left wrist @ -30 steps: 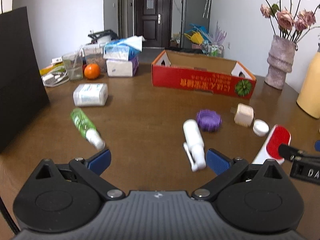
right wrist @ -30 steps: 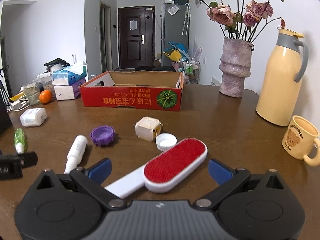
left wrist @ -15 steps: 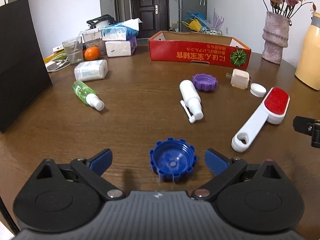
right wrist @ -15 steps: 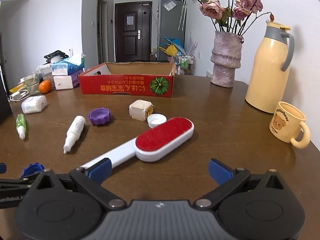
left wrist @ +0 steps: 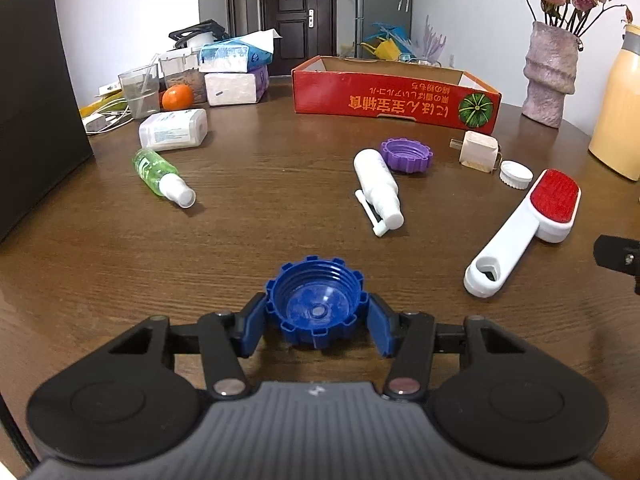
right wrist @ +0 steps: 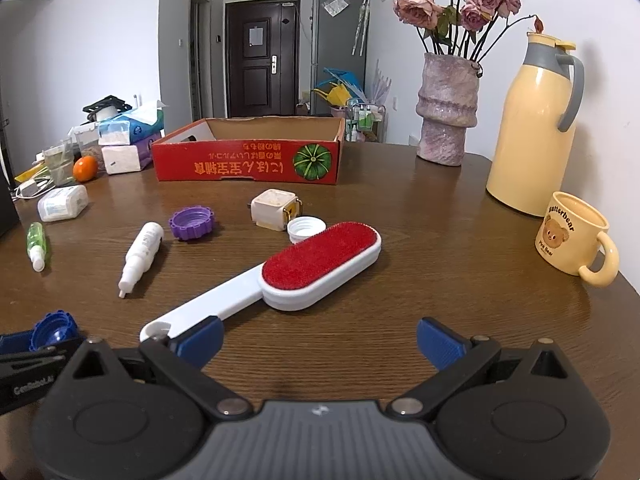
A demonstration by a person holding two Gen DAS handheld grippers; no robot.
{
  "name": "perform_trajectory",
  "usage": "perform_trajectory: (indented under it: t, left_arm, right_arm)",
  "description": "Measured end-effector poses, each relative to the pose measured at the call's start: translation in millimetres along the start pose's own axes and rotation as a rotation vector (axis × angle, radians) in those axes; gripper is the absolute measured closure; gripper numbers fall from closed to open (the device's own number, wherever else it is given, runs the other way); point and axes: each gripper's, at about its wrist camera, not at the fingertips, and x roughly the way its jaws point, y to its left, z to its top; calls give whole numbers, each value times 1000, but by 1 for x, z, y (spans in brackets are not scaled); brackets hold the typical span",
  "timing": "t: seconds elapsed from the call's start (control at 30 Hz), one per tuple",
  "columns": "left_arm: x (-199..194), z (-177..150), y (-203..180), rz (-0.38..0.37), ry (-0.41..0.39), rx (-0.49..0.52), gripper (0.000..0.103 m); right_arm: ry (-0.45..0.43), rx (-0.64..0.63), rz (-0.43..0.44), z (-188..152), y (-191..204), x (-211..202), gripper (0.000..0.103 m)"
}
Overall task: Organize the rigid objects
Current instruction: 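Close the left tool on the blue bottle cap while the right tool approaches the red lint roller, then close the right tool on the red lint roller handle while the left tool holds the blue cap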
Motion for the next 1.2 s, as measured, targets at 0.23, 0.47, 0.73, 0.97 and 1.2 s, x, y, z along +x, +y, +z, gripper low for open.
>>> perform_trajectory:
  t: [0.23, 0.47, 0.73, 0.97, 1.2]
  left_arm:
    - [-5, 14, 10, -25, -48, -43, 49]
    - [-3, 31, 19, -30, -73, -65, 49]
    - [2, 40, 31, -29, -83, -78, 49]
    - [6, 43, 40, -31, -85, -91, 49]
    - [8, 45, 42, -42, -88, -102, 49]
  right_arm:
    - [11, 39, -2, 12, 3, 20, 0]
    - [39, 117, -42, 35, 11, 55, 0]
    - [102, 174, -100, 48, 29, 96, 5]
    - [148, 205, -129, 42, 36, 115, 26]
    - [110, 225, -108, 35, 24, 104, 48]
